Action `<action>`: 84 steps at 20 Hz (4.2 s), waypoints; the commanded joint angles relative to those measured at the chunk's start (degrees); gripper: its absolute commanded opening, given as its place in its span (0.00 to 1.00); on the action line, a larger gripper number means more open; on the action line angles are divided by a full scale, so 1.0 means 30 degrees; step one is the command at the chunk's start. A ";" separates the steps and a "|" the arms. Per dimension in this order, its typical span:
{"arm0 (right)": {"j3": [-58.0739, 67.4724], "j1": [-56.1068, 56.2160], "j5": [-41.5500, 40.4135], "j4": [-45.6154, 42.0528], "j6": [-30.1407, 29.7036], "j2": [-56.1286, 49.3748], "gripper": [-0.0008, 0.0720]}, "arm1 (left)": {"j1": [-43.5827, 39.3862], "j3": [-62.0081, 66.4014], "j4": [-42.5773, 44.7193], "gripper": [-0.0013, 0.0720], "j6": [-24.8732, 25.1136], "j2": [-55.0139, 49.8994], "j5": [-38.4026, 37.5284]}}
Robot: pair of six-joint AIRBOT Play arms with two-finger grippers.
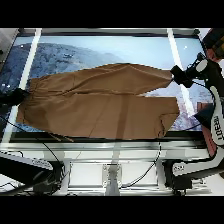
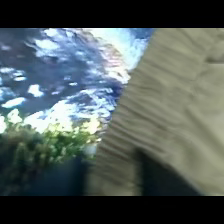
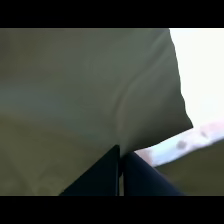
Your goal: Fold the clothes and pants, and hang the long-sleeved shirts on hangers.
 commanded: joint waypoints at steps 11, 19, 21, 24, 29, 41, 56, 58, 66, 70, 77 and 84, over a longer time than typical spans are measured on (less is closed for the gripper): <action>-0.8153 0.0073 -0.6062 -0.3716 0.4728 0.2463 0.02 | -0.2506 0.0197 -0.1377 0.05 0.3483 0.0350 0.4787; -0.8153 -0.0029 -1.2043 -0.3060 0.5843 0.0328 0.02 | -0.2550 0.0204 -0.1370 0.05 0.1821 0.0692 0.7293; -0.7963 -0.0175 -1.2371 -0.2790 0.5850 -0.0044 0.02 | -0.2572 0.0204 -0.1362 0.05 0.1821 0.0699 0.7286; -0.7934 -0.0393 -1.2517 -0.2776 0.5836 -0.0284 0.02 | -0.2535 0.0204 -0.1362 0.05 0.0874 0.0699 0.7737; -0.7934 -0.0401 -1.2495 -0.2084 0.5829 -0.0284 0.02 | -0.2535 0.0204 -0.1341 0.05 0.0459 0.0699 0.8189; -0.7934 -0.0226 -1.1934 -0.1749 0.5814 -0.0248 0.02 | -0.2579 0.0204 0.0007 0.05 -0.0109 0.0721 0.9165; -0.5974 -0.1632 -0.3191 -0.2470 0.1734 0.5093 0.52 | -0.1902 0.0204 0.2324 0.83 -0.0102 0.5027 0.5020; -0.5552 -0.2171 -0.0423 -0.2477 -0.1698 0.7002 0.29 | -0.1399 0.0204 0.4182 0.71 -0.0102 0.6798 0.3402; -0.8451 -0.2404 0.8291 -0.2339 -0.6266 1.4083 0.02 | 0.1494 -0.0940 0.5523 0.05 -0.1209 1.2123 -0.1406; -1.2422 -0.2404 0.8291 0.0583 -0.6302 1.7741 0.12 | 0.1472 -0.3111 0.6652 0.05 -0.1173 1.2123 -0.1515; -1.6517 0.0168 0.3184 0.5421 -1.0448 1.7726 0.74 | 0.0976 -0.5399 0.6521 0.06 -0.1086 1.0615 -0.1472; -1.6546 0.4379 0.0801 -0.0488 -0.6178 1.2823 0.67 | 0.0903 -0.5399 0.6528 0.06 -0.1013 1.0120 -0.1377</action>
